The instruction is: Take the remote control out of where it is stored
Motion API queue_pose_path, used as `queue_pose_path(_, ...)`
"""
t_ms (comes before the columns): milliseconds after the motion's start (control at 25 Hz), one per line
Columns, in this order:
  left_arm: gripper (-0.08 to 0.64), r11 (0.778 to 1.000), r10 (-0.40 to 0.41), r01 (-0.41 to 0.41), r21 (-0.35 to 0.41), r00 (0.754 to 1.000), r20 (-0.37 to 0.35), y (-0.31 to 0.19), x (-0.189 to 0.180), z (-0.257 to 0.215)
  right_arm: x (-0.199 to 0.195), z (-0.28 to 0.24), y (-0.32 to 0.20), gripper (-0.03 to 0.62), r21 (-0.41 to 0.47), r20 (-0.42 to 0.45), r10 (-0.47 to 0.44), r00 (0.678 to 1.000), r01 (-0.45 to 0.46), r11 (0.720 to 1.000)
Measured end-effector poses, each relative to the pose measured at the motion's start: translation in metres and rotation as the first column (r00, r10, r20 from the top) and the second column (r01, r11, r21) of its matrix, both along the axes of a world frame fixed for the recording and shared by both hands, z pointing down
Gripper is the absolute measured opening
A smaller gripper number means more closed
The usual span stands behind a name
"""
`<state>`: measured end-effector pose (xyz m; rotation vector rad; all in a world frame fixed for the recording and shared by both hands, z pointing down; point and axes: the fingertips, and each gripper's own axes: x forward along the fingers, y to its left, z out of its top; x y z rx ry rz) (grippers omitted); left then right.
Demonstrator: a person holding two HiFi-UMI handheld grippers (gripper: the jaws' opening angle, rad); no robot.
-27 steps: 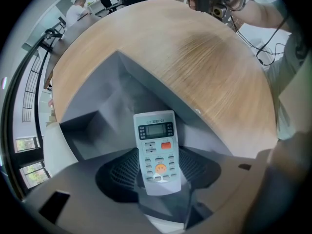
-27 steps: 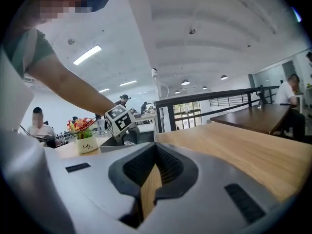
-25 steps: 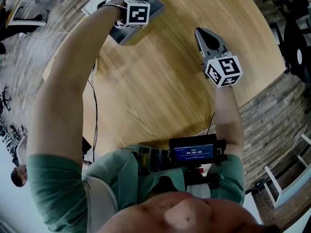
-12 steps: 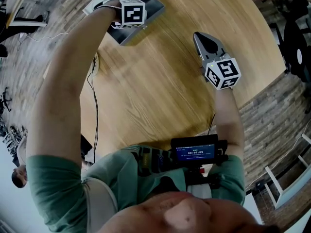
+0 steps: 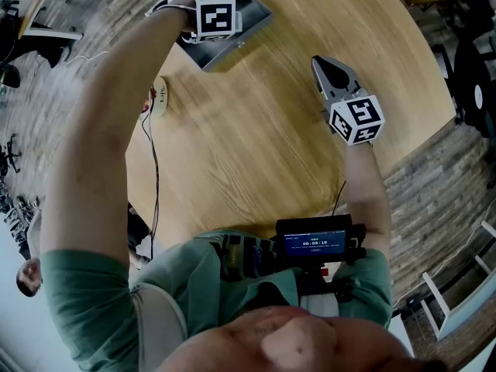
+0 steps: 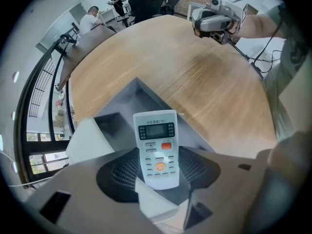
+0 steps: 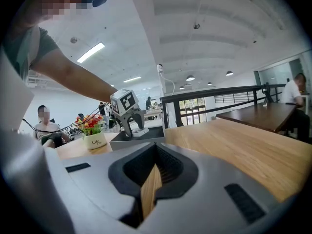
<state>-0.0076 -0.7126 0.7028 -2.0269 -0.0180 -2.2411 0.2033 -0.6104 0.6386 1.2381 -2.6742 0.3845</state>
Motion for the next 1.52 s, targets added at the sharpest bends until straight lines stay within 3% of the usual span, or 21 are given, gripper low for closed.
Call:
queue_pose_path(400, 0.247, 1.000, -0.005, 0.005, 0.020, 0.999, -0.033, 0.014, 0.000, -0.039, -0.011, -0.014, 0.008, 0.005, 0.004, -0.014, -0.023, 1.000, 0.023, 1.000)
queue_pose_path(720, 0.247, 0.999, -0.015, 0.017, 0.049, 0.999, -0.048, 0.049, -0.021, -0.087, -0.020, -0.044, 0.033, 0.005, 0.016, -0.032, -0.034, 0.999, 0.034, 0.999)
queue_pose_path(880, 0.247, 0.999, -0.007, 0.010, 0.052, 0.999, -0.054, 0.092, -0.034, -0.114, -0.025, -0.061, 0.059, 0.005, 0.024, -0.032, -0.028, 0.999, 0.029, 0.999)
queue_pose_path(1080, 0.247, 0.990, 0.039, -0.025, 0.137, 0.994, -0.103, 0.147, -0.051, -0.163, -0.041, -0.097, 0.102, 0.005, 0.013, -0.017, -0.001, 1.000, 0.001, 1.000)
queue_pose_path(1240, 0.247, 0.997, 0.009, -0.003, 0.082, 0.997, -0.078, 0.172, -0.070, -0.156, -0.060, -0.102, 0.095, 0.005, 0.000, -0.024, -0.010, 1.000, 0.010, 1.000)
queue_pose_path(1520, 0.247, 1.000, -0.003, 0.005, 0.013, 0.994, -0.112, 0.241, -0.097, -0.140, -0.081, -0.095, 0.104, 0.005, -0.004, -0.043, -0.046, 0.998, 0.046, 0.999)
